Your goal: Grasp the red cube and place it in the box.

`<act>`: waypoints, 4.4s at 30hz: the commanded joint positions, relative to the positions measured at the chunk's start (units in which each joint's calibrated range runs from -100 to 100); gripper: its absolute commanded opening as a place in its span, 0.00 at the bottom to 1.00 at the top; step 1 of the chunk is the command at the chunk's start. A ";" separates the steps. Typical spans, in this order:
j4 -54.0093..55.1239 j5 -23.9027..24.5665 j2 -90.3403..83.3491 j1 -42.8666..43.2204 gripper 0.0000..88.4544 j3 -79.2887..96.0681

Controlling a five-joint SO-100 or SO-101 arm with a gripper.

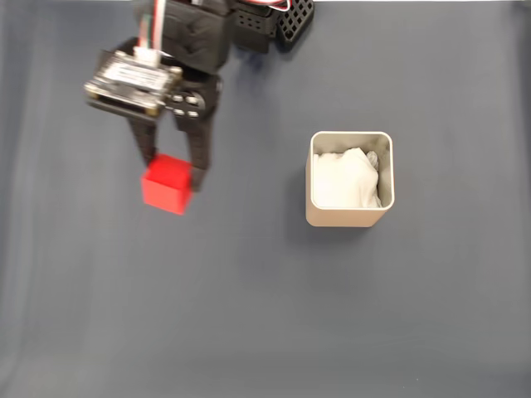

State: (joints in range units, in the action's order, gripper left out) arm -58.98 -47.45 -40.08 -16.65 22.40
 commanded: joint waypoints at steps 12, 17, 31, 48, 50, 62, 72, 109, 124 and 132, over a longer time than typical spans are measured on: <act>-6.23 -0.39 -10.24 14.84 0.00 6.49; -7.62 -0.54 -13.36 19.38 0.00 10.05; -9.76 -0.10 -14.40 28.18 0.00 12.42; -7.13 0.00 -11.02 29.53 0.00 13.33; -6.64 0.15 -10.94 29.89 0.00 13.97; -3.44 -0.15 -7.39 30.53 0.00 13.88; -1.30 -0.59 -5.92 30.74 0.00 13.79; -1.47 -2.54 -6.52 30.17 0.56 12.14; 1.00 -3.52 -6.70 29.46 0.63 12.14; 1.65 -3.08 -6.78 29.46 0.63 12.33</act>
State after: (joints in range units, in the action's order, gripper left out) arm -58.08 -50.87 -45.79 13.27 37.25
